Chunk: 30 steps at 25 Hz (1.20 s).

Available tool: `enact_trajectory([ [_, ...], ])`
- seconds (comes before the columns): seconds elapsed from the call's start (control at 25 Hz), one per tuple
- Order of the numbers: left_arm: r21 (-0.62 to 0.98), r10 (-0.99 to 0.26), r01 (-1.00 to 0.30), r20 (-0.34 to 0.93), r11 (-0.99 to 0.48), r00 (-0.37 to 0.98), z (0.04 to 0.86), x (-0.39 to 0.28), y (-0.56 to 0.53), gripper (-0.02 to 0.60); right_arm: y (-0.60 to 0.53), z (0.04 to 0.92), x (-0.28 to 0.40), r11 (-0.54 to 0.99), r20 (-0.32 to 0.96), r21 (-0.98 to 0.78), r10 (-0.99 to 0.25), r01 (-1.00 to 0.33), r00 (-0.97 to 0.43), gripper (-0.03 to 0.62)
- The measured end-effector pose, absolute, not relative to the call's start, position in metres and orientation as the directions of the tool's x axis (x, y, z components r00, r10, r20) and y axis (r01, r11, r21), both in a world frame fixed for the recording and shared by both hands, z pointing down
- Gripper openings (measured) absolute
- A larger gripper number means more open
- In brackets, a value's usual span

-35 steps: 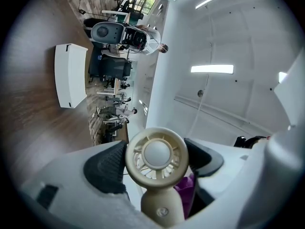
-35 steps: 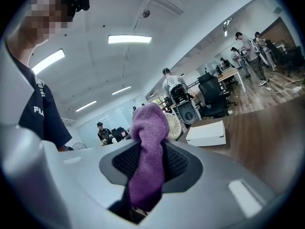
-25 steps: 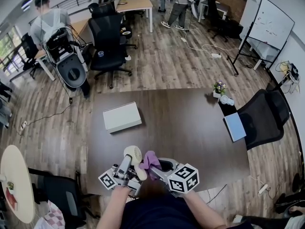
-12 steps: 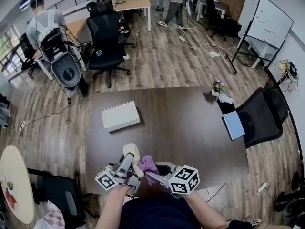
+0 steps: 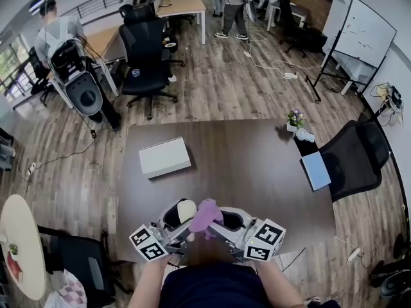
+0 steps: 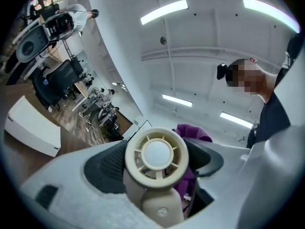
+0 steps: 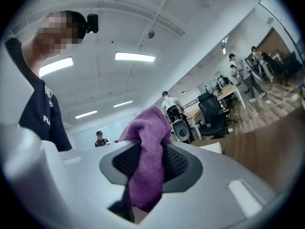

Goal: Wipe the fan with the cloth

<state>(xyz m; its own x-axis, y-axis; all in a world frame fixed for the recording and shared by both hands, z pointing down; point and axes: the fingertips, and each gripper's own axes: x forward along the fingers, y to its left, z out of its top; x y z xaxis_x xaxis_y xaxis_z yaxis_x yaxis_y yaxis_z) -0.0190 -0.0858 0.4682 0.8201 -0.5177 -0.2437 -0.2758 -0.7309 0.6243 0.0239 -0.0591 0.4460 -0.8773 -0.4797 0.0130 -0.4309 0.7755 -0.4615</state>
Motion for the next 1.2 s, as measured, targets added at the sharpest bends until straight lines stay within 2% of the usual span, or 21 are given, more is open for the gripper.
enact_trajectory([
  [0.24,0.480,-0.410,-0.313,-0.111,-0.820,0.905,0.476,-0.001,-0.065,0.373,-0.060,0.421,0.029,0.840,0.004,-0.247,-0.498,-0.484,-0.867,0.132],
  [0.44,0.484,-0.362,-0.281,-0.082,-0.829,0.928,0.475,0.004,-0.061,0.374,-0.063,0.415,0.021,0.860,0.008,-0.148,-0.492,-0.488,-0.870,0.132],
  [0.6,0.494,-0.350,-0.258,-0.100,-0.830,0.932,0.471,-0.001,-0.060,0.374,-0.075,0.419,0.021,0.849,0.011,-0.168,-0.507,-0.501,-0.862,0.132],
  [0.84,0.421,-0.270,-0.222,-0.056,-0.879,0.961,0.473,0.015,-0.039,0.374,-0.106,0.429,0.051,0.736,-0.014,-0.350,-0.623,-0.580,-0.782,0.132],
  [1.04,0.410,-0.228,-0.195,-0.031,-0.891,0.973,0.476,0.028,-0.033,0.374,-0.096,0.417,0.036,0.786,-0.019,-0.328,-0.561,-0.525,-0.828,0.132],
  [1.2,0.409,-0.257,-0.232,-0.007,-0.882,0.966,0.483,0.026,-0.042,0.374,-0.075,0.414,0.020,0.835,-0.016,-0.284,-0.495,-0.471,-0.869,0.132],
])
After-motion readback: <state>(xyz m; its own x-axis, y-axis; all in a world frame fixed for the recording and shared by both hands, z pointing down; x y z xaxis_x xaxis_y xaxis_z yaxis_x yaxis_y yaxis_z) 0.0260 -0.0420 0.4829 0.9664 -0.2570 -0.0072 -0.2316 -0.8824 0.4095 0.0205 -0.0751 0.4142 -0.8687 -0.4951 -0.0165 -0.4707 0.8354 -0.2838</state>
